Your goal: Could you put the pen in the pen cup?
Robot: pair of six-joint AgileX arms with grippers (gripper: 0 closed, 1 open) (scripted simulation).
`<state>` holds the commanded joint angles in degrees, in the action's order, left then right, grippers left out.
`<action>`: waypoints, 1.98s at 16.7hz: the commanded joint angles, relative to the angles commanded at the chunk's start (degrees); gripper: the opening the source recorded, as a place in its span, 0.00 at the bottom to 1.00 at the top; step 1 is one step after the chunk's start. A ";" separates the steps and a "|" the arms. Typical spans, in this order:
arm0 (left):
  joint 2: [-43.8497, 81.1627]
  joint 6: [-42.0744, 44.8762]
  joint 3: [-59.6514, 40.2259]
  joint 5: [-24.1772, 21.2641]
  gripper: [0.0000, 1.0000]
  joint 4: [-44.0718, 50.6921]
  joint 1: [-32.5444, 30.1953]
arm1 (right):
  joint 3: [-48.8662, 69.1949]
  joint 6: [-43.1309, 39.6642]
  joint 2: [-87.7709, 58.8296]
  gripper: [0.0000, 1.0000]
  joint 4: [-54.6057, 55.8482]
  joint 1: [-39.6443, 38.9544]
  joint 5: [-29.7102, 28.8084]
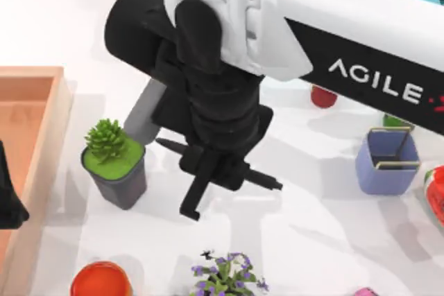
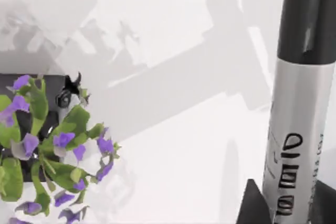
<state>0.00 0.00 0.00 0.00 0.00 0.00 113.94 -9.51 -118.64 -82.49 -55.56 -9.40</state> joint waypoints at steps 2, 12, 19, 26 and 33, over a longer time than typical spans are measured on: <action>0.00 0.00 0.00 0.00 1.00 0.00 0.00 | -0.77 -0.12 -0.27 0.00 0.72 -2.08 0.76; 0.00 0.00 0.00 0.00 1.00 0.00 0.00 | -3.00 -0.22 0.68 0.00 6.32 0.73 4.81; 0.00 0.00 0.00 0.00 1.00 0.00 0.00 | -16.48 0.81 8.78 0.00 37.75 17.51 22.56; 0.00 0.00 0.00 0.00 1.00 0.00 0.00 | -39.05 3.73 18.43 0.00 80.68 38.71 45.95; 0.00 0.00 0.00 0.00 1.00 0.00 0.00 | -64.58 8.66 25.86 0.00 121.18 56.72 66.60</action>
<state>0.00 0.00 0.00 0.00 0.00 0.00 49.36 -0.86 -92.78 38.70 1.15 57.21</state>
